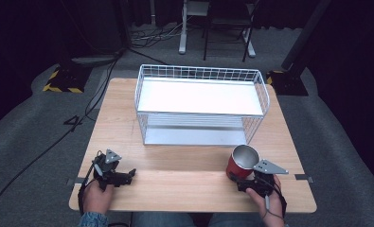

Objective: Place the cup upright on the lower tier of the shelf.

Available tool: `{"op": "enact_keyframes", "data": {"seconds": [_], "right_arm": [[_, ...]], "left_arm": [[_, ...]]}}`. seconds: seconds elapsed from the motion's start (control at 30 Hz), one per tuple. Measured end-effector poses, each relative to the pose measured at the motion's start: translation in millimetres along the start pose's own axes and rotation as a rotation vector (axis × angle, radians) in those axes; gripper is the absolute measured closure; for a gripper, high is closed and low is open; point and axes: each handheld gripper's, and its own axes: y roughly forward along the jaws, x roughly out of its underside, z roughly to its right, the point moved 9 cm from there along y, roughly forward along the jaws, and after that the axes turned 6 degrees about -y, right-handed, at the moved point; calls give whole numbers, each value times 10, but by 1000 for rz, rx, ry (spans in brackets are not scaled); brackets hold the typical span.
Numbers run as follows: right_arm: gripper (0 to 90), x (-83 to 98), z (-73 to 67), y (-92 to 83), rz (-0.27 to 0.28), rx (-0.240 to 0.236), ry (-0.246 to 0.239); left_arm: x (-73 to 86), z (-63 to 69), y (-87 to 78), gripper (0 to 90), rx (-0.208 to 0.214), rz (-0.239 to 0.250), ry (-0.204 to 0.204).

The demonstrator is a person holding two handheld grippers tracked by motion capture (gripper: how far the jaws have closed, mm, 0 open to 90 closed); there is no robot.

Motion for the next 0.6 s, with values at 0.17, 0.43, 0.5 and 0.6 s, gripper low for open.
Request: {"op": "enact_keyframes", "data": {"seconds": [0.17,0.43,0.5,0.6], "right_arm": [[161,-1,-2,-5,2,7,-7],[170,-3,-10,-30,-4,20,-34],[171,1,-7,-39,-2,21,-33],[171,4,-10,-46,3,16,-35]], "left_arm": [[-1,0,1,1,-1,2,0],[-1,0,1,1,-1,2,-1],[0,0,0,1,0,0,0],[-2,0,2,1,-1,2,-1]]}}
